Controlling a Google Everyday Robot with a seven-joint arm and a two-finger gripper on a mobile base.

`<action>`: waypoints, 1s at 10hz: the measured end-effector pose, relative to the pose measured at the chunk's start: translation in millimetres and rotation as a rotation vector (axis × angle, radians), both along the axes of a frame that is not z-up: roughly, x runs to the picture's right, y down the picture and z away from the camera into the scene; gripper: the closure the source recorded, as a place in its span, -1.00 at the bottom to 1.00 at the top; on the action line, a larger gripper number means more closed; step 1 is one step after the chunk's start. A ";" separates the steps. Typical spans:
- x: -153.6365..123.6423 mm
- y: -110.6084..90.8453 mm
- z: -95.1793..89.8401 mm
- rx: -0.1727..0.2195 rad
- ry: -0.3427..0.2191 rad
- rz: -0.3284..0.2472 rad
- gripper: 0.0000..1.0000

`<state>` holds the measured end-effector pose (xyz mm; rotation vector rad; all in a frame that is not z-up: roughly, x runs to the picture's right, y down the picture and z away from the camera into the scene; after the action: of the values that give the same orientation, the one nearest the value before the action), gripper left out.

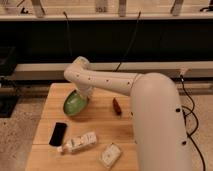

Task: Pick up the ceramic bowl

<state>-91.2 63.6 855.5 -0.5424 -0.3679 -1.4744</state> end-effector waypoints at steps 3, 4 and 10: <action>-0.5 -8.1 -4.1 0.015 -0.022 0.004 1.00; 8.8 -11.9 -7.0 0.018 -0.021 0.003 1.00; 19.5 -25.9 -16.2 0.037 -0.050 -0.012 1.00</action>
<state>-71.6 37.7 839.3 -0.4792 -0.3764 -1.5055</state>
